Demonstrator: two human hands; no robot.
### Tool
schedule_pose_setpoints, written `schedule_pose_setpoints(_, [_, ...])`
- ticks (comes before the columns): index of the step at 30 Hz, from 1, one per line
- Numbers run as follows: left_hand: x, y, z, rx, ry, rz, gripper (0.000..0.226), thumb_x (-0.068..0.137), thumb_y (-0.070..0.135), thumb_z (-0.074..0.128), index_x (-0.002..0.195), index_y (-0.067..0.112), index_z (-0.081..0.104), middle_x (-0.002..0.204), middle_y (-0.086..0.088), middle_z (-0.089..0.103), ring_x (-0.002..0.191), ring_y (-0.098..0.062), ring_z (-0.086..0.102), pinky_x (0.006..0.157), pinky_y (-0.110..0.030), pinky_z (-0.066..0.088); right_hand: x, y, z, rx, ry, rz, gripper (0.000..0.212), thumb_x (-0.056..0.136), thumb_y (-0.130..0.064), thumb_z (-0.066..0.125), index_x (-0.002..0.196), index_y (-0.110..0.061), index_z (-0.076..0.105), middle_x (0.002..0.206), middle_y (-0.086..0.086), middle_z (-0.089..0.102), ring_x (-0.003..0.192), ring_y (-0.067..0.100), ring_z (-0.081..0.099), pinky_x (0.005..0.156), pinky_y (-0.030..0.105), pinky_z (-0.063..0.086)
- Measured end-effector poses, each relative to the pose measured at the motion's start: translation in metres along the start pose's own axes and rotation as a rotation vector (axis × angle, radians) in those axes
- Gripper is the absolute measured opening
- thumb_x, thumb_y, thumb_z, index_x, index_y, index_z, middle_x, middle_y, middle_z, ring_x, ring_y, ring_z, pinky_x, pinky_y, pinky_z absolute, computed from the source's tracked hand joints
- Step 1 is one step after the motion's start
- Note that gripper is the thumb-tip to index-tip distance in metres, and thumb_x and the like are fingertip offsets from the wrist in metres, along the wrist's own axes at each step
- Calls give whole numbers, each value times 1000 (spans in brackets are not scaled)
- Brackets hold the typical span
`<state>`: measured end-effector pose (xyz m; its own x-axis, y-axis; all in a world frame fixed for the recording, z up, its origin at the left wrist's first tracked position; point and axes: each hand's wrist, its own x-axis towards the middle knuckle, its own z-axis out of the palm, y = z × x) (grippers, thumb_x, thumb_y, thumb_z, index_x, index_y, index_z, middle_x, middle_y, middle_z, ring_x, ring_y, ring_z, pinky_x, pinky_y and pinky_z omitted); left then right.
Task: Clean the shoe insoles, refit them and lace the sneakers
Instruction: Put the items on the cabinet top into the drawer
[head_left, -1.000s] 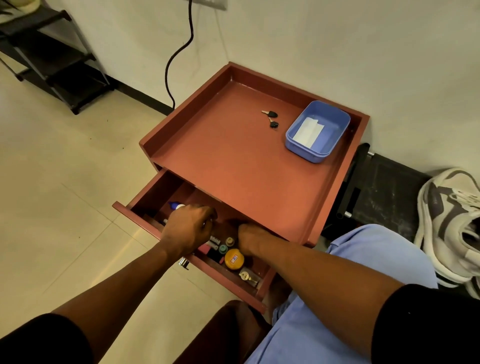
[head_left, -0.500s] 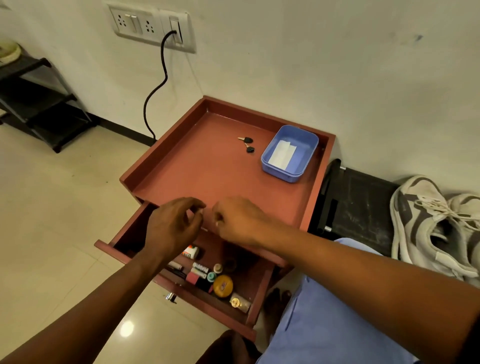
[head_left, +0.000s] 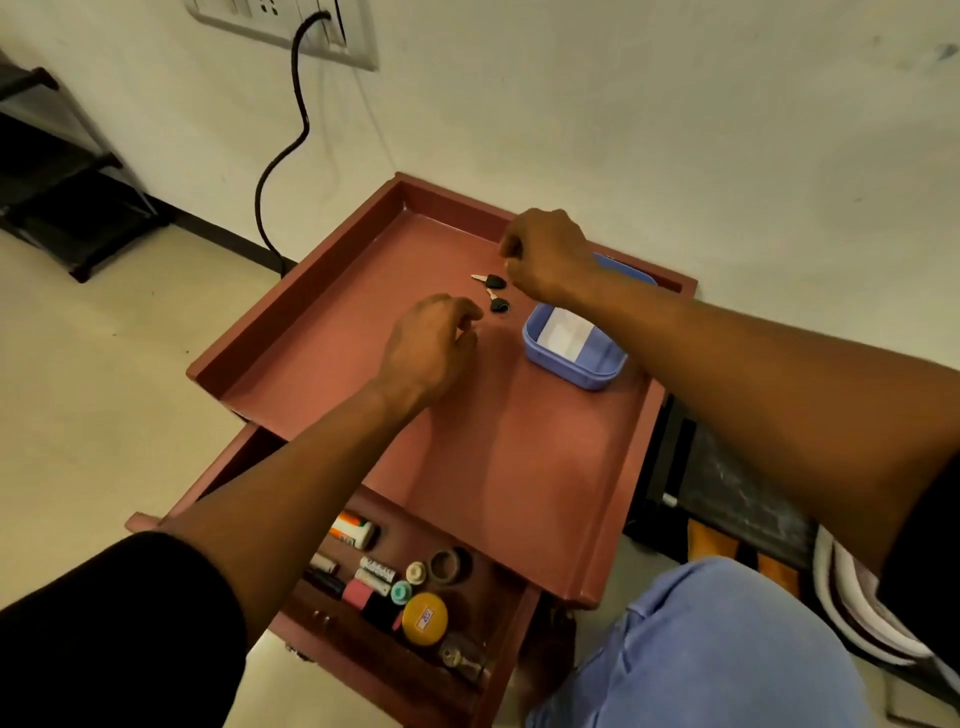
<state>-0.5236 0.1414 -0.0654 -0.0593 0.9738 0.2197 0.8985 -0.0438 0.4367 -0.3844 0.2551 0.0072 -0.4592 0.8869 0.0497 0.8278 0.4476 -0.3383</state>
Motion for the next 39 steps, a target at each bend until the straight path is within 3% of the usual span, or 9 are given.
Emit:
schedule_pose_setpoints(5, [29,3,16,15,-68,15,33,97,17,56,127,20,70,109,-11,68,99,-30,61,80,-40,48,34,9,16,-97,-82,-58,24,87,-16,74,109,-6,75,109,14,74,95,31,70,86,36,58])
schedule_pose_setpoints(11, [44,-1,28,48,-86,70,46,89,25,41,124,26,71,114,-9,69,101,-30,62,76,-42,55,53,17,30,-134,-220,-87,25,89,-25,75,106,-7,73,104,14,72,92,31,68,78,31,54])
schedule_pose_setpoints(17, [53,2,27,74,-100,24,26,90,10,61,115,11,71,109,-16,65,92,-38,62,70,-43,50,55,18,37,-181,-250,-142,13,88,-14,71,100,-8,71,98,12,70,88,31,67,74,32,52])
schedule_pose_setpoints(20, [56,5,23,73,-102,0,24,88,13,65,112,10,68,109,-15,61,90,-36,60,66,-40,45,53,17,36,-214,-233,-132,14,90,-14,67,92,-12,54,92,10,59,85,29,59,72,33,44])
schedule_pose_setpoints(23, [53,8,18,32,-67,-26,20,86,18,68,106,14,70,109,-10,59,90,-31,59,66,-41,48,47,13,32,-190,-153,-111,15,90,-16,67,100,-11,57,95,11,58,86,30,58,73,35,46])
schedule_pose_setpoints(26, [42,4,14,25,-30,-112,13,84,33,74,95,27,73,105,4,62,91,-20,58,67,-35,47,36,8,28,-27,-30,-30,23,84,-11,71,106,-6,65,103,13,68,93,32,65,74,35,55])
schedule_pose_setpoints(31, [3,7,5,-121,21,-201,10,85,35,75,94,32,75,90,13,71,81,-10,64,65,-30,49,-2,-6,9,258,152,56,10,83,-7,70,91,-11,72,91,3,71,83,20,65,69,32,56])
schedule_pose_setpoints(34, [-32,14,-9,-246,68,-259,8,85,36,77,92,32,75,84,17,69,64,-4,59,58,-25,42,-37,-19,-2,410,171,78,9,82,-11,71,86,-18,75,77,-10,65,76,11,63,63,24,50])
schedule_pose_setpoints(39, [-115,23,-37,-275,168,-210,8,89,34,75,93,34,68,86,18,67,64,-3,59,57,-27,47,-108,-44,-9,660,115,84,3,82,-18,75,83,-21,77,72,-12,70,68,3,65,63,25,50])
